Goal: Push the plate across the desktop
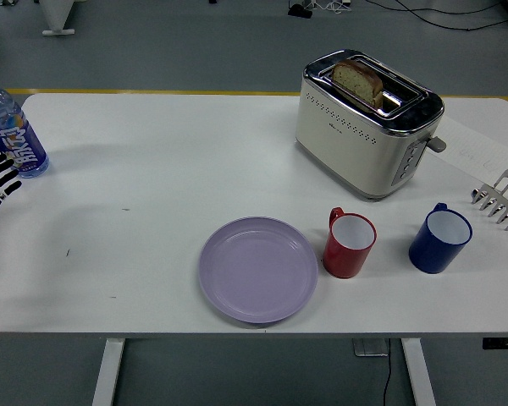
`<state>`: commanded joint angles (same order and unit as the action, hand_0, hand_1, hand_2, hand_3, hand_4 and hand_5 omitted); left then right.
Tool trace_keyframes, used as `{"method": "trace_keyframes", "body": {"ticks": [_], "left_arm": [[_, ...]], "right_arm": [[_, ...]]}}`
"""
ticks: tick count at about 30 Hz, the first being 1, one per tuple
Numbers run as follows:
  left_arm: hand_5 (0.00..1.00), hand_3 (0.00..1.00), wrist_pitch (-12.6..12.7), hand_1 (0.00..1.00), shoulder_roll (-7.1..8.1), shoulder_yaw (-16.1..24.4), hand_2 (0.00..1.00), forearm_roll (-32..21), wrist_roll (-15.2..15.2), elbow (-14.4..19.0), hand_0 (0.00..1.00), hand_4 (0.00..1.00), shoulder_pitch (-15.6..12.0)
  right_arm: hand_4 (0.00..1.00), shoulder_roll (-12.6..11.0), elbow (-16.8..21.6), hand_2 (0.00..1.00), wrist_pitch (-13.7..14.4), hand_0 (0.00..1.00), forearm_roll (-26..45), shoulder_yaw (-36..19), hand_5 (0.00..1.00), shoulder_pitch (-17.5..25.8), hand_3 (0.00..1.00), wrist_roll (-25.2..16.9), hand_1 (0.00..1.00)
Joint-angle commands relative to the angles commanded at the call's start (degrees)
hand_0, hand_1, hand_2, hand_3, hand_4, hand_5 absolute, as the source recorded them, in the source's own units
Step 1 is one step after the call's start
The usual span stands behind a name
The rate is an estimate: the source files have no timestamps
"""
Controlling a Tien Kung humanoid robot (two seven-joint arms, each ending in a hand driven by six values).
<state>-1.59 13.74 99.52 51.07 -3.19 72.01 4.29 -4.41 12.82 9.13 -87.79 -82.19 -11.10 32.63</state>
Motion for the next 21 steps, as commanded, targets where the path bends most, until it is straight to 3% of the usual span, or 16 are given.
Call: {"method": "trace_keyframes", "body": {"ticks": [21], "left_arm": [[0.998, 0.657, -0.17, 0.751, 0.07, 1.81, 0.740, -1.65, -0.03, -0.39, 0.730, 0.503, -0.17]], "right_arm": [[0.287, -0.09, -0.09, 0.676, 0.12, 0.560, 0.15, 0.17, 0.299, -0.27, 0.593, -0.23, 0.547]]}}
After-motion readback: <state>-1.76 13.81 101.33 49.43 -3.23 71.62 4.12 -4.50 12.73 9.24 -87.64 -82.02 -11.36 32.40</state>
